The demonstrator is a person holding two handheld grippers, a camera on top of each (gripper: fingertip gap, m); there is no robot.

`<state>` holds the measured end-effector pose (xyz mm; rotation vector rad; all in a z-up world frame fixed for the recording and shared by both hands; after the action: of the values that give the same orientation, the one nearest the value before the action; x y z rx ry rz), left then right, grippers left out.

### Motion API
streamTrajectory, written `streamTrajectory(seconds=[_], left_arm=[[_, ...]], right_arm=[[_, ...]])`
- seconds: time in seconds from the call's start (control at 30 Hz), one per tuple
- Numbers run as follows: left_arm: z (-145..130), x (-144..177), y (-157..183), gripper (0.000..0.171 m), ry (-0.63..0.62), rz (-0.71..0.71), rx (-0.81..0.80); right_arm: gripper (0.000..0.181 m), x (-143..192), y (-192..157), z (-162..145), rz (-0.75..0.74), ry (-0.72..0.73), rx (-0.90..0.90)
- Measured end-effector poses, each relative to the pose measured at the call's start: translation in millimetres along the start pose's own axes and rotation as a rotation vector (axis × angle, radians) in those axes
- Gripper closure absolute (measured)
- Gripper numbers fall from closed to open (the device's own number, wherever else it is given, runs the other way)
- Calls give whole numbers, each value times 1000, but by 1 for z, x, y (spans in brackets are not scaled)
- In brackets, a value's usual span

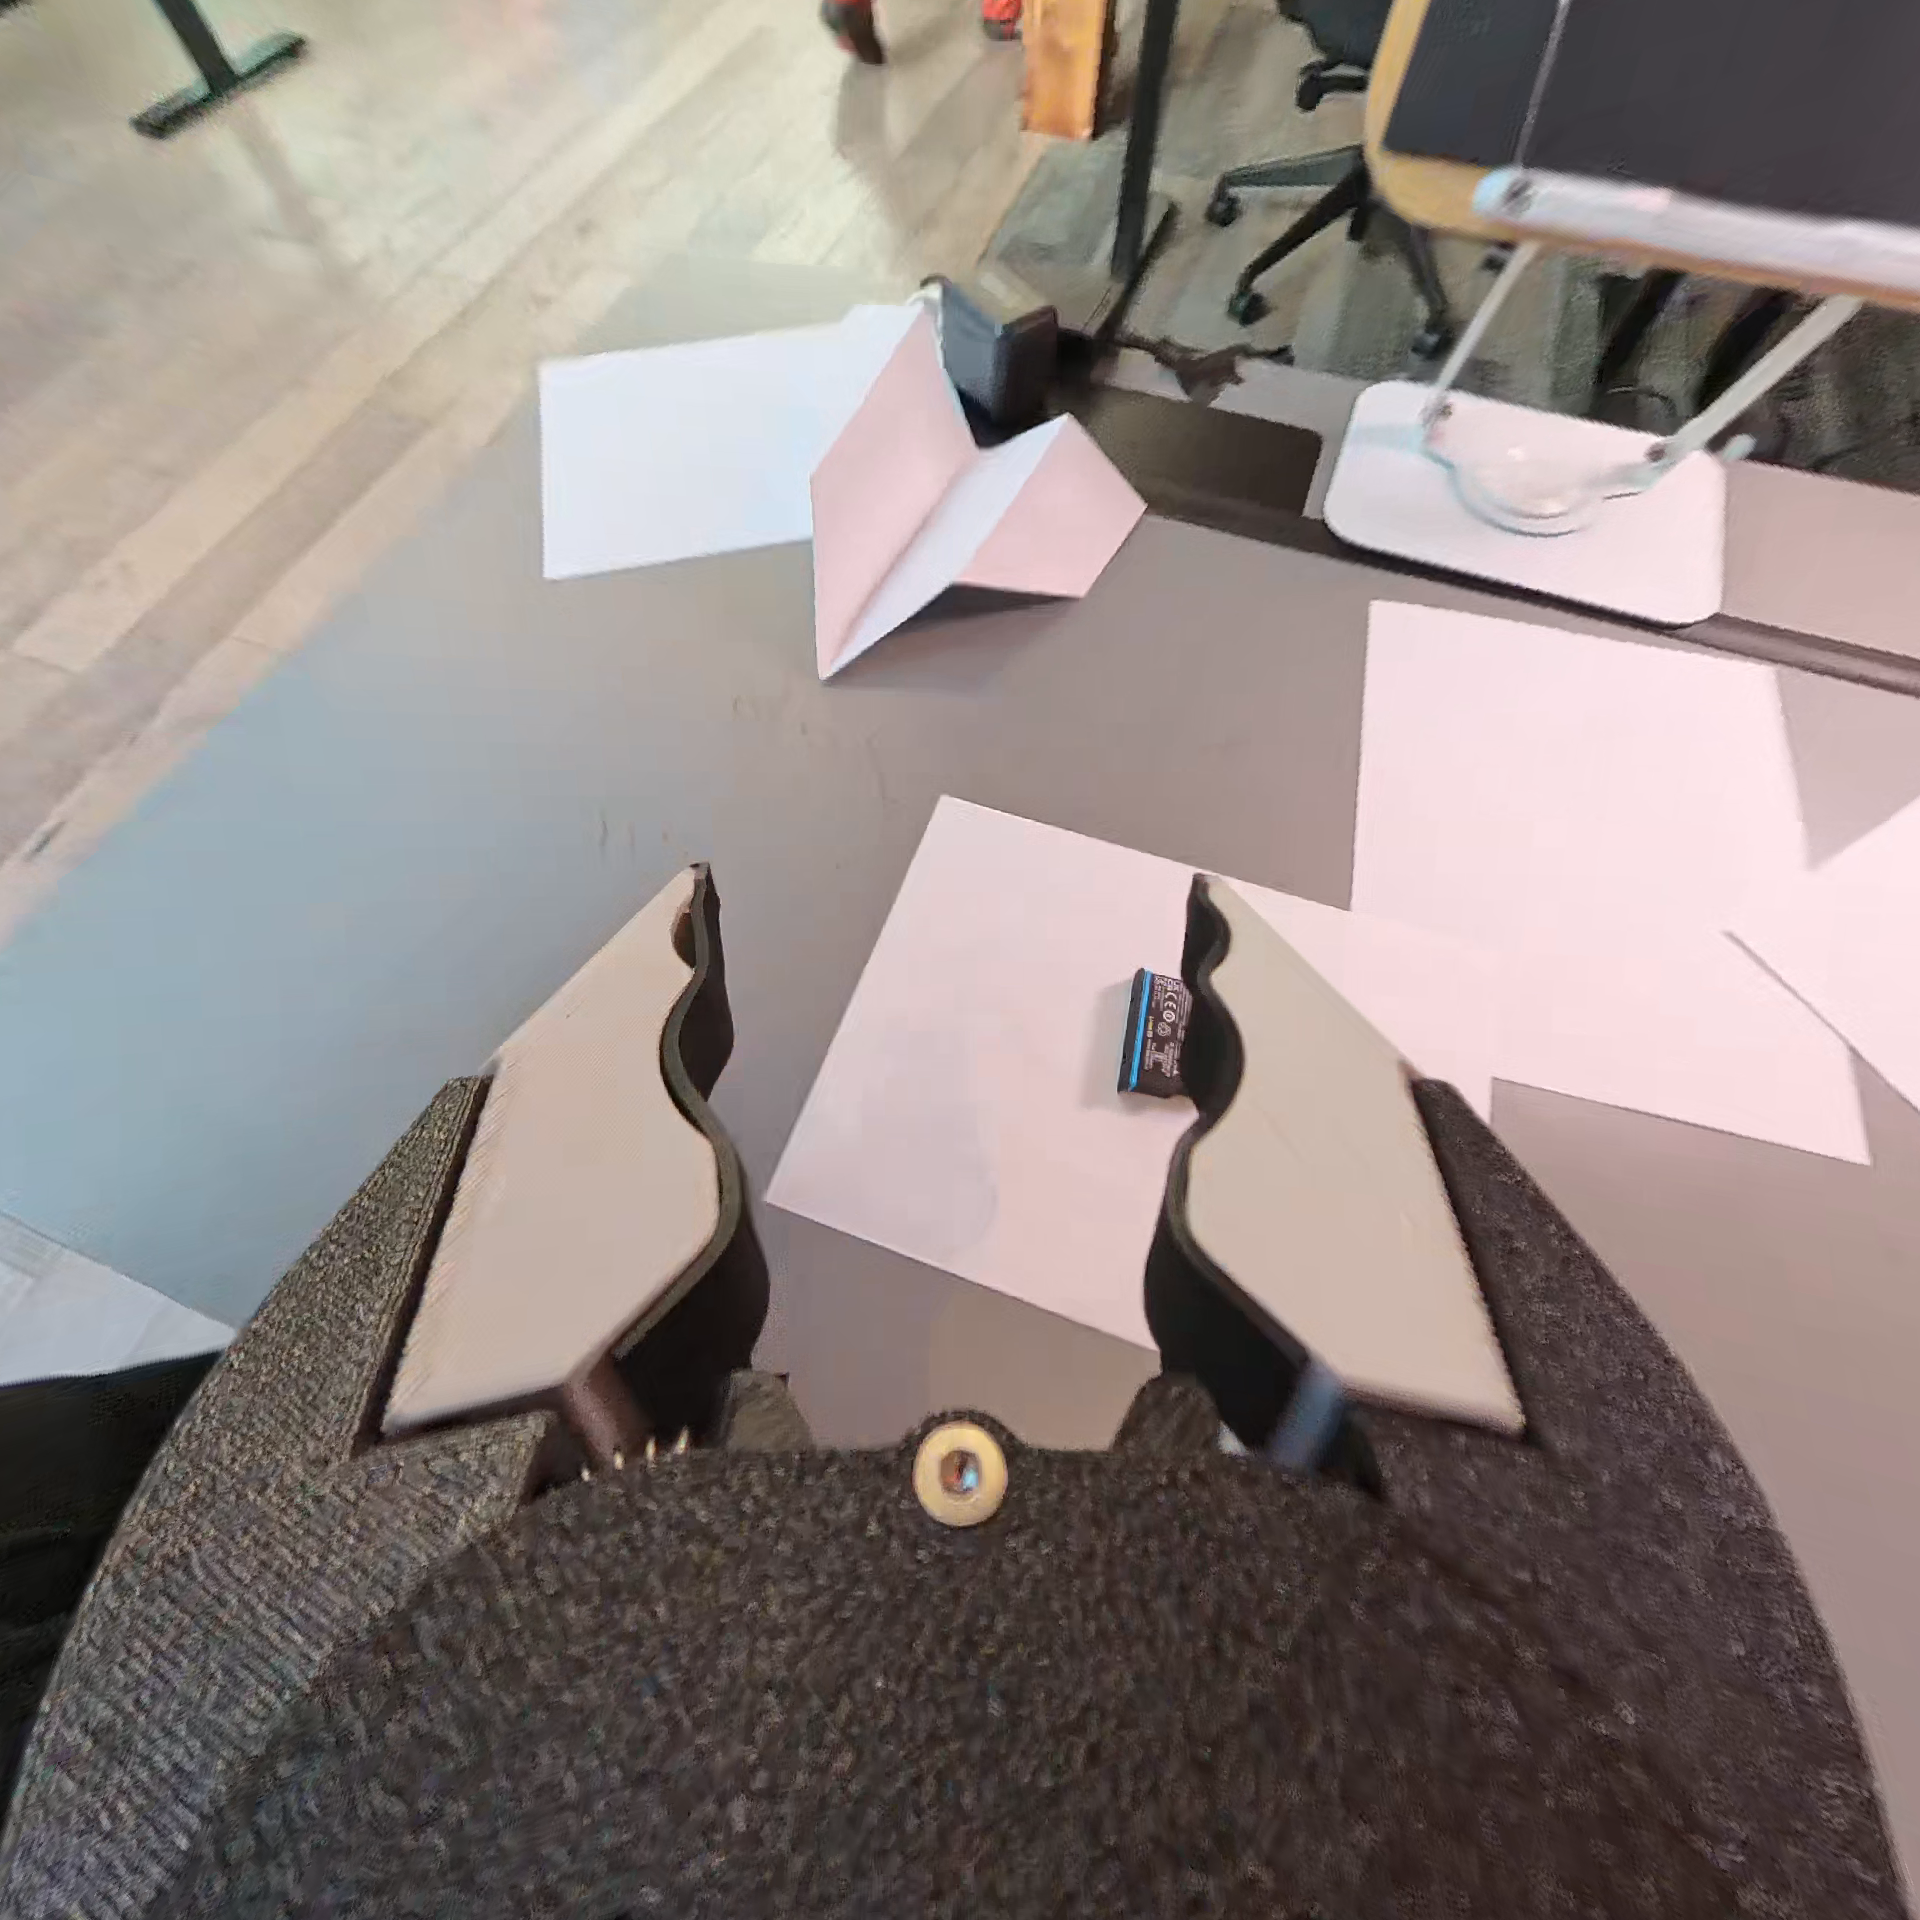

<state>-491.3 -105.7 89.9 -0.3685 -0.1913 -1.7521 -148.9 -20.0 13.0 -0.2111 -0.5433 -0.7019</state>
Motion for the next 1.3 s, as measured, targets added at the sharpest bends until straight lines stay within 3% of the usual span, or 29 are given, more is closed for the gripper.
streamTrajectory(seconds=[0.1,0.27,0.47,0.57,0.63,0.73,0.9,1.1,1.3], left_arm=[[-44,6,23,98,-26,184,109],[-102,24,81,98,65,333,213],[-198,72,146,98,134,480,65],[-225,108,221,101,173,609,75],[-242,129,282,101,199,654,191],[-241,149,363,102,212,621,403],[-209,154,436,100,121,541,191],[-175,115,462,98,342,501,168],[-192,41,434,97,353,436,231]], right_arm=[[93,-46,34,-41,90,-81,55],[95,-68,72,-53,203,-26,197],[101,-77,116,-46,434,312,341],[101,-53,116,-64,647,512,378],[104,-22,120,-84,681,592,344],[100,36,130,-116,724,507,257],[98,121,171,-178,705,558,267],[97,170,208,-248,571,475,289],[98,160,239,-253,467,402,209]])
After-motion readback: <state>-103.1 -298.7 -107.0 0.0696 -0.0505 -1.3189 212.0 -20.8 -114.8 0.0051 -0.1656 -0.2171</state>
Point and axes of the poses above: each gripper's, where its closed fingertips meet, x back along the fingers, z out of its top, y = z × x across the jaws, the point moved 8 cm from there along x, back along the fingers
